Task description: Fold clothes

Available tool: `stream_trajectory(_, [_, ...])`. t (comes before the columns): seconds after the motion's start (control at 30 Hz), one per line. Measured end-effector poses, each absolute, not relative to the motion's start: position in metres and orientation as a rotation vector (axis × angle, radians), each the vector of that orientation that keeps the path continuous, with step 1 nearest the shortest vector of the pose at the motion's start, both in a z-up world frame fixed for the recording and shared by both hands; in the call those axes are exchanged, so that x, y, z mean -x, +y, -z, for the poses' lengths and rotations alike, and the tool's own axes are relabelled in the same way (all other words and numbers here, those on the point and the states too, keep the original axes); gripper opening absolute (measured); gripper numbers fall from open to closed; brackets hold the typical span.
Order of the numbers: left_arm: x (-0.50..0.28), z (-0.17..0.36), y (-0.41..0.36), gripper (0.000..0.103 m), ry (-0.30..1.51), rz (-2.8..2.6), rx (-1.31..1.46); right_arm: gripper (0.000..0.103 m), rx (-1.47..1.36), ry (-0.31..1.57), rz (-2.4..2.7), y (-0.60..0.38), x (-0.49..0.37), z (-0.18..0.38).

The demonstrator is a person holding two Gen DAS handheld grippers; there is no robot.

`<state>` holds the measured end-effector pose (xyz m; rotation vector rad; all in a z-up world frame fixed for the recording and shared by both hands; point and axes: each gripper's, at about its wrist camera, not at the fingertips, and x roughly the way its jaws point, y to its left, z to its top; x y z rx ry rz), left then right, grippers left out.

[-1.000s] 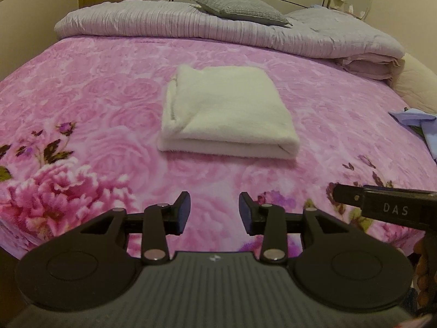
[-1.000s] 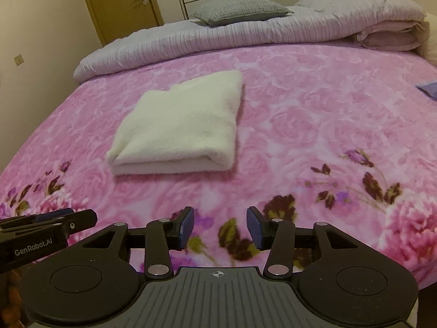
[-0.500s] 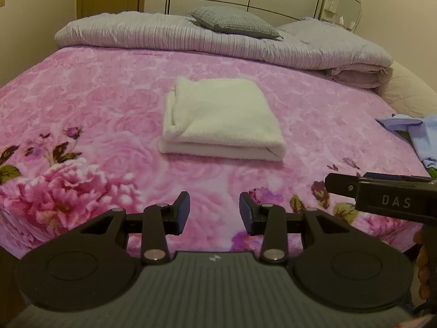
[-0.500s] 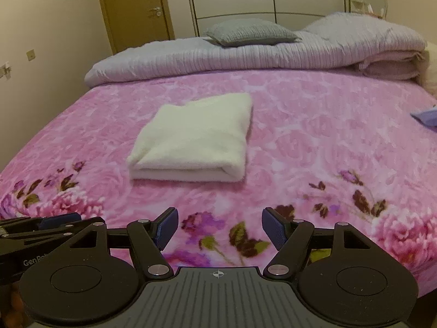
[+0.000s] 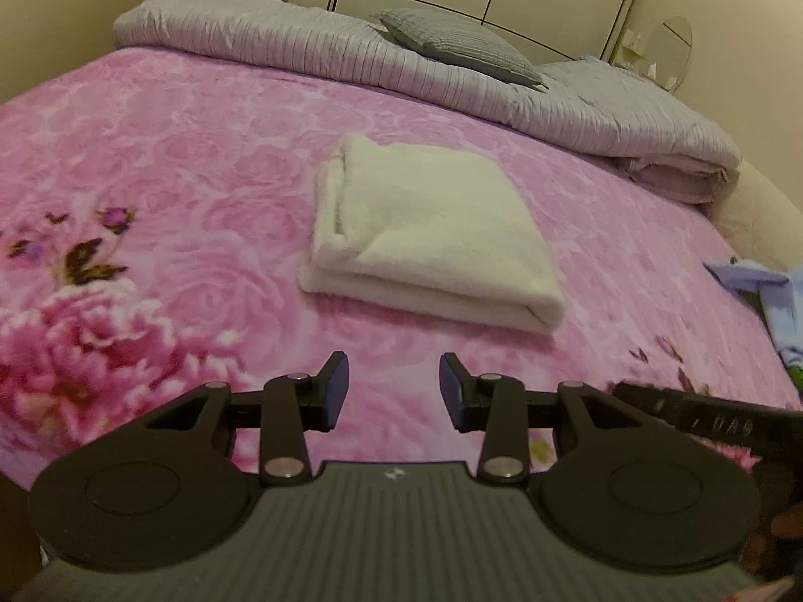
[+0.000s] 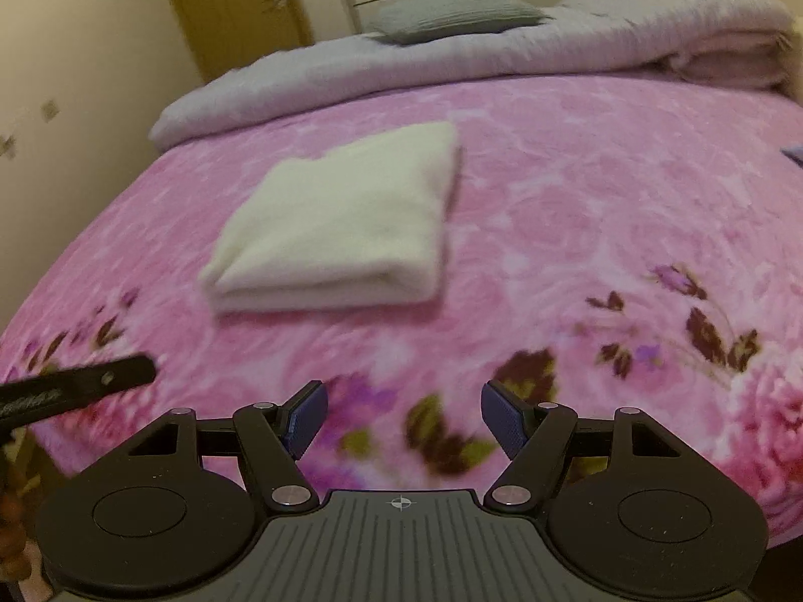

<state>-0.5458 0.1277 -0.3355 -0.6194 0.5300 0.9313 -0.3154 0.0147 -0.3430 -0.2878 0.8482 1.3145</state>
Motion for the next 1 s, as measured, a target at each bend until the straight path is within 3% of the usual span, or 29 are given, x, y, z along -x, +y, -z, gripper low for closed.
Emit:
stream_trajectory(0.3, [0.490,0.334,0.238,0.028,0.426,-0.855,0.534,0.071,0.076,0.673,-1.441,0.095,0.267,0.328])
stream_trajectory(0.4, [0.464,0.342,0.277,0.021,0.458,-0.805,0.473,0.050,0.110,0.636,-1.486,0.138,0.261,0.332])
stream_trajectory(0.5, [0.453,0.354,0.301,0.021,0.527,-0.776,0.443,0.050,0.160,0.647,-1.484,0.172,0.256,0.344])
stream_trajectory(0.7, [0.459,0.373,0.318,0.023,0.588,-0.773,0.530,0.048,0.321,0.806,-1.412,0.202,0.260,0.370])
stream_trajectory(0.83, [0.453,0.347,0.338,0.017,0.680,-0.768,0.592,0.048,0.400,0.939,-1.337,0.225,0.258,0.356])
stream_trajectory(1.0, [0.462,0.326,0.362,0.016,0.725,-0.710,0.636,0.048,0.429,1.011,-1.215,0.234,0.262,0.325])
